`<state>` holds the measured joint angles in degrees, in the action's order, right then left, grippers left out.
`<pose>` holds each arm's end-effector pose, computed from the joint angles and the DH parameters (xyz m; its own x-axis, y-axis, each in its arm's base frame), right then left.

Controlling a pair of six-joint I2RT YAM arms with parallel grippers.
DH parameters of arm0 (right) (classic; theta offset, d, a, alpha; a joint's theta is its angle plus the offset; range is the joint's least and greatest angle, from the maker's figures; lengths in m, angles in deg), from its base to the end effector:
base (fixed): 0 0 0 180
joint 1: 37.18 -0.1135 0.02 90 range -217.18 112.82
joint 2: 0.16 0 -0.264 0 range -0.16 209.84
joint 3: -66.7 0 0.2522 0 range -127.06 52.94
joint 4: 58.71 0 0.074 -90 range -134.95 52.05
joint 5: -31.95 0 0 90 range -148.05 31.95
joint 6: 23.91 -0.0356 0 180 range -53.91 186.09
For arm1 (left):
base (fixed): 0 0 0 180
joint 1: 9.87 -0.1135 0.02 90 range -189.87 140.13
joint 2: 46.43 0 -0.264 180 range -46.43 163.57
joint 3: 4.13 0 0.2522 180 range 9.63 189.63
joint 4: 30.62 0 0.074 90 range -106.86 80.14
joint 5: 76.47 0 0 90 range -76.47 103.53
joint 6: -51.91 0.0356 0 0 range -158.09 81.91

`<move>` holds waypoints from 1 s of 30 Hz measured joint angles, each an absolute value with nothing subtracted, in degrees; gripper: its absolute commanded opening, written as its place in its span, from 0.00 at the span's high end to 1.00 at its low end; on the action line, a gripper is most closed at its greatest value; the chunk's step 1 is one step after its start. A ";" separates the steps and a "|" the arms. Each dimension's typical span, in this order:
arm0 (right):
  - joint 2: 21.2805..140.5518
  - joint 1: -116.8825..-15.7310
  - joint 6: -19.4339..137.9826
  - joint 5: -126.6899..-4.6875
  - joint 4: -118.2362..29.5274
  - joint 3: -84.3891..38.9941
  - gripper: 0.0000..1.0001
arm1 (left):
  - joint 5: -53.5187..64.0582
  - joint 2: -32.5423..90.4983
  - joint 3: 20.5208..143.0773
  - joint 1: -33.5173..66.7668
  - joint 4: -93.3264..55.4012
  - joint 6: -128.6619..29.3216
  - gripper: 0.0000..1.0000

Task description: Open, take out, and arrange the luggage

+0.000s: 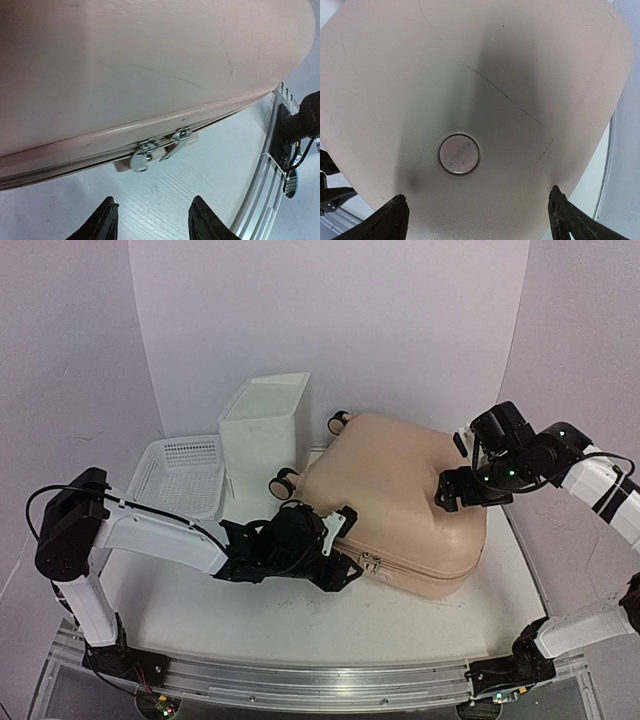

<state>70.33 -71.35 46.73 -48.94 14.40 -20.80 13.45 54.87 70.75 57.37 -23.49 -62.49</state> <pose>0.1967 0.1267 0.3455 -0.8075 -0.1526 -0.5698 -0.2266 0.9721 0.0609 0.1504 -0.3587 0.1996 -0.5758 0.3047 -0.7586 0.7519 0.5619 -0.3450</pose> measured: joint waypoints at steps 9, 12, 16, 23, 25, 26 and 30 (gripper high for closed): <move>70.33 -71.35 46.67 -49.69 14.38 -20.93 0.04 | 16.75 61.18 76.13 59.66 -24.48 -64.96 0.64; 70.33 -71.35 46.58 -49.75 14.45 -21.17 0.04 | 21.59 61.84 77.09 60.97 -24.45 -64.88 0.68; 70.33 -71.35 46.52 -49.93 14.45 -21.26 0.05 | 27.73 62.69 78.14 62.13 -24.41 -63.72 0.76; 70.33 -71.35 46.45 -50.12 14.40 -21.26 0.04 | 34.31 64.73 80.68 63.47 -23.21 -61.93 0.83; 70.33 -71.35 46.28 -50.12 14.42 -21.26 0.05 | 35.64 65.29 81.59 63.66 -22.33 -61.84 0.81; 70.31 -71.35 46.21 -50.12 14.40 -21.26 0.05 | 36.23 65.51 82.01 63.82 -21.85 -61.86 0.77; 70.31 -71.35 45.88 -50.30 14.38 -21.26 0.05 | 38.35 66.67 84.30 64.78 -19.16 -61.93 0.69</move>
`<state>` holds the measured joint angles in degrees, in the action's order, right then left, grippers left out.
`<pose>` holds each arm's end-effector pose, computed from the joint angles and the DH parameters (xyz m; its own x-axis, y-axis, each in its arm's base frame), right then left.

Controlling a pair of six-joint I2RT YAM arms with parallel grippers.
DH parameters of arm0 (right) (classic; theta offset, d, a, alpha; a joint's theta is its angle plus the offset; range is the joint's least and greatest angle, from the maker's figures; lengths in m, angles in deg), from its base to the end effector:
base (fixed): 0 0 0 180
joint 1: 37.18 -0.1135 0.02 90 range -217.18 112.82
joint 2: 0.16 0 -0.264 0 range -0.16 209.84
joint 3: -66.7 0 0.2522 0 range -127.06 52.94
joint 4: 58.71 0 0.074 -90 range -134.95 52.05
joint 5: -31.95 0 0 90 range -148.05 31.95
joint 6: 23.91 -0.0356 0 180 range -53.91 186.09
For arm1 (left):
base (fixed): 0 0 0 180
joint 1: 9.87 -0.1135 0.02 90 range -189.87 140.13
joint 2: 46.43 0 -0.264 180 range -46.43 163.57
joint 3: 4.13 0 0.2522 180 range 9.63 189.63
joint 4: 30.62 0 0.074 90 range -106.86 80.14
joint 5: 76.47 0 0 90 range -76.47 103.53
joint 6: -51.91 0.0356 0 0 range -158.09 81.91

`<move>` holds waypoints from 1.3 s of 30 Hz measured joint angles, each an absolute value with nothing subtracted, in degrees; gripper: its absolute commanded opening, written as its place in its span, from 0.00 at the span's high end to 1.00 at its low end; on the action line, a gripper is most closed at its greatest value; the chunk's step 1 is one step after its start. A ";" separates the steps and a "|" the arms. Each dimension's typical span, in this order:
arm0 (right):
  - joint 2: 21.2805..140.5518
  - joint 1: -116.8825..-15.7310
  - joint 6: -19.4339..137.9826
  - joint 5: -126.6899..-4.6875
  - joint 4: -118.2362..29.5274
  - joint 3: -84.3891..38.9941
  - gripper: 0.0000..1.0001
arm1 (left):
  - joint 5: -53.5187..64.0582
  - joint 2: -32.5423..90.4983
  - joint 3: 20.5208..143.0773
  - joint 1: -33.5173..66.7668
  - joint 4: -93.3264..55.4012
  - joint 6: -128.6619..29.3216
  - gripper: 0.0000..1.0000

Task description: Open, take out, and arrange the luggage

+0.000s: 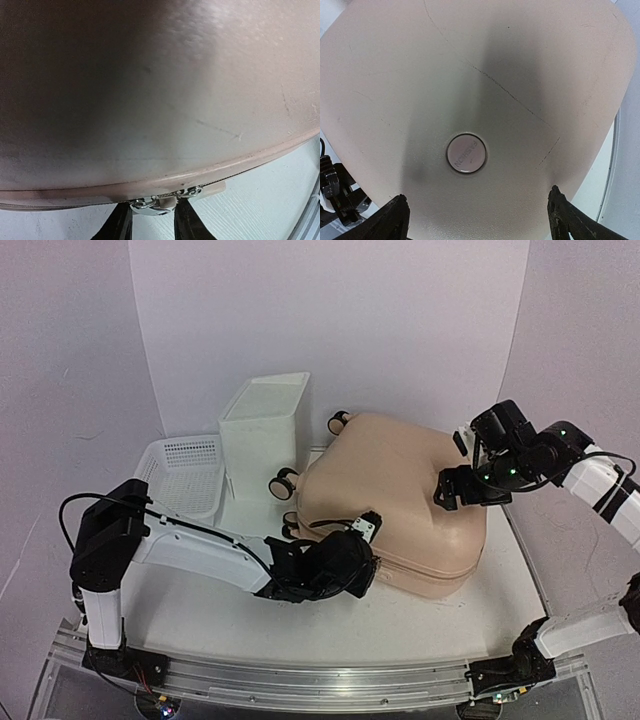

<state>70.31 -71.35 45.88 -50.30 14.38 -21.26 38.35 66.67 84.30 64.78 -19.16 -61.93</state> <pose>0.1963 0.1275 0.3479 -0.8111 -0.1369 -0.5686 -0.2273 0.9696 0.0908 0.1305 -0.4190 0.1884 -0.4603 0.2908 -0.8388 0.6554 0.7486 -0.1001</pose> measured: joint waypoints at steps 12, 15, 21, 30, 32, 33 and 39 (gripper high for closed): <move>70.31 -71.35 45.29 -50.74 14.36 -21.26 0.05 | 45.45 67.68 86.56 65.56 -13.24 -62.97 1.00; 70.23 -71.35 45.23 -50.65 14.36 -21.26 0.04 | 46.76 67.50 86.53 66.15 -11.65 -63.48 1.00; 69.15 -71.35 45.23 -49.67 14.36 -21.26 0.04 | 45.72 65.45 83.74 65.17 -12.43 -63.65 1.00; 69.02 -71.35 46.01 -48.51 14.36 -21.26 0.02 | 41.98 56.18 72.44 57.04 -14.27 -63.46 1.00; 69.00 -71.35 47.35 -48.33 14.36 -21.26 0.02 | 40.43 53.36 69.00 54.57 -15.76 -62.69 1.00; 68.96 -71.35 48.70 -48.33 14.36 -21.26 0.02 | 38.74 52.03 67.23 52.97 -17.20 -61.97 1.00; 68.80 -71.35 58.34 -49.67 14.53 -21.48 0.02 | 26.59 47.13 59.96 42.40 -24.89 -57.97 1.00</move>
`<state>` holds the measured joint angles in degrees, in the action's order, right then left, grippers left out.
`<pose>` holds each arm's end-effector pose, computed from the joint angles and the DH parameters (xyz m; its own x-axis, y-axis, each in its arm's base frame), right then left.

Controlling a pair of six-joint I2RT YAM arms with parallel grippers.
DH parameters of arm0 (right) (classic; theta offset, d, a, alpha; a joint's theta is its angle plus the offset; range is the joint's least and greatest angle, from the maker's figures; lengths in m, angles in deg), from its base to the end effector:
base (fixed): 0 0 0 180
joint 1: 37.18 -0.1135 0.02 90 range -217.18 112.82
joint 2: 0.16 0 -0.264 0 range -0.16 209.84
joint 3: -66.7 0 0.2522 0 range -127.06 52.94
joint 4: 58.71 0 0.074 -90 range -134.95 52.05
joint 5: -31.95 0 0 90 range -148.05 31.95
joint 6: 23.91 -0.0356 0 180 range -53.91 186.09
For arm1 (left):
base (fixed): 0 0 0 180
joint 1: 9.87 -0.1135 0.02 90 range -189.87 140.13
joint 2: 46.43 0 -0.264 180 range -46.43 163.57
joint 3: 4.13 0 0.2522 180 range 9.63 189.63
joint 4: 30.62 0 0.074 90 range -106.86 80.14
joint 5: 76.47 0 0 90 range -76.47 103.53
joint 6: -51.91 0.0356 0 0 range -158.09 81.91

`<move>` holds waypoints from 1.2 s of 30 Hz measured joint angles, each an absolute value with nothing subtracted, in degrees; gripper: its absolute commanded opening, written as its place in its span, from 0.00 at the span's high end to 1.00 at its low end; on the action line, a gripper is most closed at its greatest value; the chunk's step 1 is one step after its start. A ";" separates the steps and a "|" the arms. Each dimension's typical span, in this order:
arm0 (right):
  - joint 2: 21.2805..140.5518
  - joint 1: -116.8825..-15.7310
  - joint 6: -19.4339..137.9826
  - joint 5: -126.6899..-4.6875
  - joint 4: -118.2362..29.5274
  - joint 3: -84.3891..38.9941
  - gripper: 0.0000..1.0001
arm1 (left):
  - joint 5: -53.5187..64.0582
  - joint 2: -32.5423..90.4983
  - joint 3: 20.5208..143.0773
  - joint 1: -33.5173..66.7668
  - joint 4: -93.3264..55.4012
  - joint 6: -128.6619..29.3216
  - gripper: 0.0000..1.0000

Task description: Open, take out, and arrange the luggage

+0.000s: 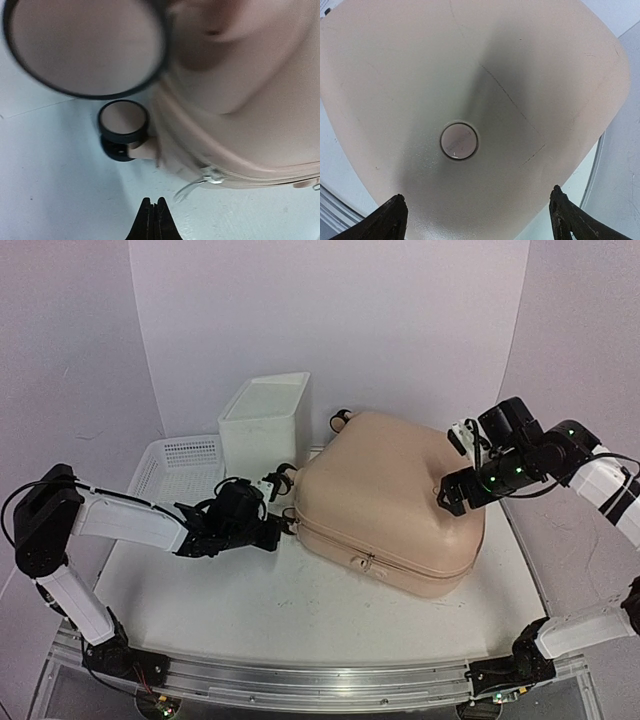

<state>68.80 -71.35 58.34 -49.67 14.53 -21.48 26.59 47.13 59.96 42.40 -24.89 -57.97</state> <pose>0.1912 0.1235 0.3545 -0.7288 -0.3335 -0.5980 -0.3901 0.9200 -0.0376 0.2173 -0.2678 0.1903 -0.5553 0.1764 -0.8127 0.4983 0.8530 -0.1554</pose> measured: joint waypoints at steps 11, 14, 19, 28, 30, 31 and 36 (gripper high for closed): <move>82.01 -81.87 58.28 -50.80 12.39 -37.10 0.02 | 19.38 46.72 58.25 43.73 -28.04 -57.16 0.85; 87.95 -83.96 56.59 -51.59 10.42 -40.93 0.02 | 16.75 45.25 57.05 43.88 -28.61 -57.71 0.57; 94.77 -84.90 53.97 -54.61 7.43 -44.77 0.02 | 11.33 35.85 51.89 39.90 -29.55 -56.61 0.02; 98.07 -85.76 50.17 -58.41 5.33 -46.65 0.02 | 7.44 32.16 57.86 30.75 -29.79 -62.45 0.01; 98.03 -85.84 49.42 -58.69 5.11 -46.55 0.02 | 7.68 33.67 59.80 29.54 -29.72 -63.78 0.01; 97.87 -85.87 49.10 -58.74 4.68 -46.15 0.02 | 7.77 34.61 60.76 29.24 -29.50 -64.24 0.01; 96.21 -85.87 47.06 -58.69 3.71 -42.59 0.02 | 8.14 40.25 64.90 29.13 -28.91 -65.60 0.18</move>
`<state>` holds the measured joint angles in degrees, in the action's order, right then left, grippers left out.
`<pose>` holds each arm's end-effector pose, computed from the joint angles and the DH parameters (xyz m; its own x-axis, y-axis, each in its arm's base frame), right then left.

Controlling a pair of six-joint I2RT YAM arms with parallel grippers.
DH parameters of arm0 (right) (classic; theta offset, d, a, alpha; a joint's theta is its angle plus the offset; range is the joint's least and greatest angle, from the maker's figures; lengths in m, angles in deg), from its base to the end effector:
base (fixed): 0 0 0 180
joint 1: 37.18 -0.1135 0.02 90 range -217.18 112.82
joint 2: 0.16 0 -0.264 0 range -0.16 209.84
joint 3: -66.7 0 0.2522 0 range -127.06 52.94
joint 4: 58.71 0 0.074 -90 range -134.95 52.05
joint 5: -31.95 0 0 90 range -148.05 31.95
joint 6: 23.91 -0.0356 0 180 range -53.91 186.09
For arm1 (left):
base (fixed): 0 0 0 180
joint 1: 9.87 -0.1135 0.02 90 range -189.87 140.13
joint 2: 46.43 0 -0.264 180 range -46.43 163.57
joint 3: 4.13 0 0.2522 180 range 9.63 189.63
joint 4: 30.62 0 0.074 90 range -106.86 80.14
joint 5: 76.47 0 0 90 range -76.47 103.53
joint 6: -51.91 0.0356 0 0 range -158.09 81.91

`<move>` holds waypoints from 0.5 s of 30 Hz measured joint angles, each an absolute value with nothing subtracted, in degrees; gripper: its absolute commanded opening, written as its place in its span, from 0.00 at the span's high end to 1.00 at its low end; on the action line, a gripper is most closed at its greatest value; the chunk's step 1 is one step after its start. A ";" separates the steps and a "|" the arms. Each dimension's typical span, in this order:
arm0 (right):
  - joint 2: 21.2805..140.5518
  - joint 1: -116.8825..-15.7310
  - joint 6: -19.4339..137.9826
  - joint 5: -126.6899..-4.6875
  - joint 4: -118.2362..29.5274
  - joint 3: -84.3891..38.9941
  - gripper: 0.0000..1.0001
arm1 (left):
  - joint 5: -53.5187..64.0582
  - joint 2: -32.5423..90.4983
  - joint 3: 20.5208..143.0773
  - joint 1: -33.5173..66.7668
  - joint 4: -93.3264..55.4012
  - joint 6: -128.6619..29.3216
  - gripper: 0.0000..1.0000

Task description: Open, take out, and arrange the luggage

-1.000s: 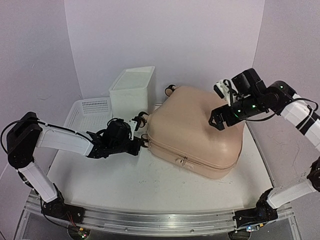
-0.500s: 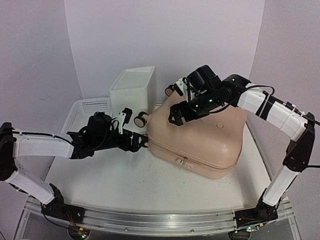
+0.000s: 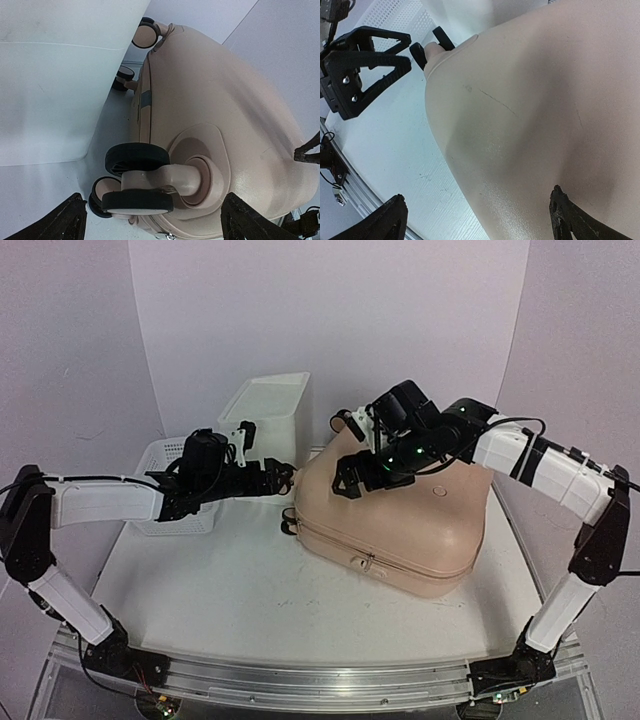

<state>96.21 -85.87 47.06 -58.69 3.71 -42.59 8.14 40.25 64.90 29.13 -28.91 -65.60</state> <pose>0.2415 0.2754 0.3489 -0.7210 -0.3265 -0.6112 -0.5509 0.8051 0.2198 0.2686 -0.2218 0.2643 -0.5497 -0.1466 -0.8224 0.4978 0.7331 -0.4634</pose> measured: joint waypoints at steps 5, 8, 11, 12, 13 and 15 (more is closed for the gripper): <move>93.72 -85.87 46.23 -58.61 3.63 -39.92 0.02 | 6.64 45.62 68.70 29.06 -28.30 -65.18 0.50; 91.95 -85.87 46.01 -58.63 3.56 -38.48 0.02 | 4.51 46.37 70.49 28.23 -28.28 -64.79 0.67; 89.72 -85.87 45.86 -58.01 3.65 -37.04 0.02 | 2.02 47.22 71.54 29.70 -28.37 -64.18 0.70; 88.91 -85.87 45.86 -57.69 3.58 -36.58 0.02 | 2.70 47.24 71.54 30.37 -28.32 -63.76 0.70; 88.04 -85.87 45.86 -57.23 3.61 -36.10 0.02 | 2.74 47.24 71.54 30.62 -28.32 -63.56 0.70; 85.98 -85.87 46.06 -56.20 3.63 -34.79 0.02 | 2.83 47.28 71.56 31.34 -28.34 -63.63 0.70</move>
